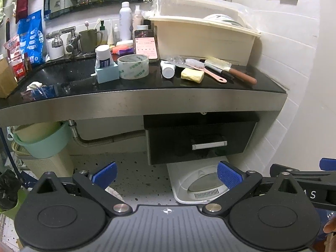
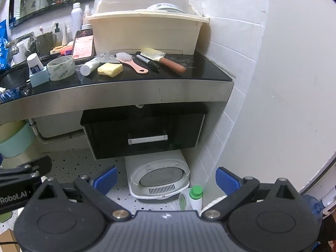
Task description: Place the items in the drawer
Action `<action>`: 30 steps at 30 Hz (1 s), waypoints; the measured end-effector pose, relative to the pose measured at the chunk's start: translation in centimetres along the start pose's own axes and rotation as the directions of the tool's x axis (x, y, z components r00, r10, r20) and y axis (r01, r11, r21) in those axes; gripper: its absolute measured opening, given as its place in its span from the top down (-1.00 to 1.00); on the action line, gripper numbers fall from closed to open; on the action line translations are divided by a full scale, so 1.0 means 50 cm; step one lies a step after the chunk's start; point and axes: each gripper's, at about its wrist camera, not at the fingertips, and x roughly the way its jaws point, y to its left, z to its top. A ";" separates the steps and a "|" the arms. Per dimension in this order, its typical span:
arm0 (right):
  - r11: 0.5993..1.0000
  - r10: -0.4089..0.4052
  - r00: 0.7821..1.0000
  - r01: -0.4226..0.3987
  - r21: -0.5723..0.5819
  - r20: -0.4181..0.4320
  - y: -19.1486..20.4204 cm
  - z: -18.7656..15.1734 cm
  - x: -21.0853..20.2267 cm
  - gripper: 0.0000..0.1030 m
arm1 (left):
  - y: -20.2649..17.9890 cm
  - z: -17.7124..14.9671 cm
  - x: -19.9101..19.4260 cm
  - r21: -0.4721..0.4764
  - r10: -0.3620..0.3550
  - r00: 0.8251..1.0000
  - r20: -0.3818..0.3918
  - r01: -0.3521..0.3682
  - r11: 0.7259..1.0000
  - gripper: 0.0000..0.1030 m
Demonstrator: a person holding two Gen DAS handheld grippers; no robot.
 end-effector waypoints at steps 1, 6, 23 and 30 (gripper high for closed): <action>1.000 0.001 1.000 -0.001 0.002 0.000 -0.004 0.000 0.000 -0.95 | 0.000 0.000 0.000 -0.001 -0.003 1.000 -0.002 0.003 1.000 -1.00; 0.999 -0.031 1.000 0.031 -0.018 -0.001 0.007 0.002 0.001 -0.95 | -0.001 0.000 0.000 -0.004 -0.015 1.000 -0.009 0.015 1.000 -1.00; 1.000 -0.008 1.000 0.009 0.006 -0.011 0.001 -0.001 0.001 -0.95 | 0.007 -0.002 -0.003 -0.018 -0.029 1.000 -0.011 0.028 0.999 -1.00; 1.000 -0.010 1.000 0.011 0.011 -0.015 0.000 -0.004 0.004 -0.95 | 0.010 -0.005 -0.001 -0.018 -0.022 1.000 -0.013 0.022 1.000 -1.00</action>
